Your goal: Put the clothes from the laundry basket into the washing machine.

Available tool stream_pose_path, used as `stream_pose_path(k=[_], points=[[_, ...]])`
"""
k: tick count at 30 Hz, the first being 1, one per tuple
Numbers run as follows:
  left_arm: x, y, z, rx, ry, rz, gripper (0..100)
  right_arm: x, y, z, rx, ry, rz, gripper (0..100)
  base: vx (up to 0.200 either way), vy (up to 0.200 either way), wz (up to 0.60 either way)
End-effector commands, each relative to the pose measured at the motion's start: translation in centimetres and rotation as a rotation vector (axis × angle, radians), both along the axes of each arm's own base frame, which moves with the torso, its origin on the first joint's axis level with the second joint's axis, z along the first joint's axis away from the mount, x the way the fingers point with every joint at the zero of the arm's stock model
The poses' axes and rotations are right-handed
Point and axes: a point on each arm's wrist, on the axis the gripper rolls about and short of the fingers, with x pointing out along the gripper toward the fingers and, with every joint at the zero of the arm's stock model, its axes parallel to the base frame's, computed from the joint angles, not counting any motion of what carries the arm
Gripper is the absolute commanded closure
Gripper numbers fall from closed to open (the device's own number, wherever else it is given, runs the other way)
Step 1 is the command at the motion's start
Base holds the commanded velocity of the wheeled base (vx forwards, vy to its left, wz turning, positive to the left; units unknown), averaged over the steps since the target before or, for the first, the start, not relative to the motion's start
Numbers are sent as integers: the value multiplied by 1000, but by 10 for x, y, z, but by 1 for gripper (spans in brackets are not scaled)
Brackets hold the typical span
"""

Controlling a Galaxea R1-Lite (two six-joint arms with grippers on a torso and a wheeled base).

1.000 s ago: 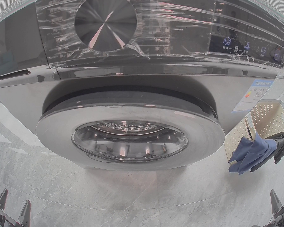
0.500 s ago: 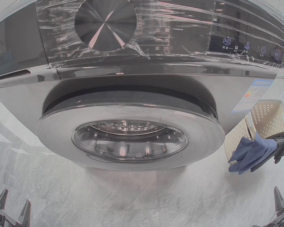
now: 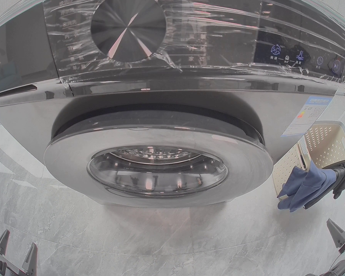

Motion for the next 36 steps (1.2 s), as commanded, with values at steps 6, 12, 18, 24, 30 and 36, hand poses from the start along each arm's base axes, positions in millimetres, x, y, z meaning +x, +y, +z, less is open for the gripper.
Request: stream_pose_path(k=[6, 12, 18, 24, 30, 36], points=[[0, 0, -5, 2, -2, -1, 0, 92, 36, 9, -23, 276, 364, 0, 0, 0, 0], [0, 0, -5, 0, -2, 1, 0, 126, 67, 6, -33, 267, 394, 0, 0, 0, 0], [0, 0, -5, 0, 1, -2, 0, 148, 83, 1, -43, 214, 375, 0, 0, 0, 0], [0, 0, -5, 2, 3, -2, 0, 161, 89, -2, -42, 167, 376, 0, 0, 0, 0], [0, 0, -5, 2, 3, -1, 0, 166, 94, -2, -27, 136, 386, 0, 0, 0, 0], [0, 0, -5, 0, 3, -1, 0, 168, 100, 3, 4, 98, 446, 0, 0, 0, 0]])
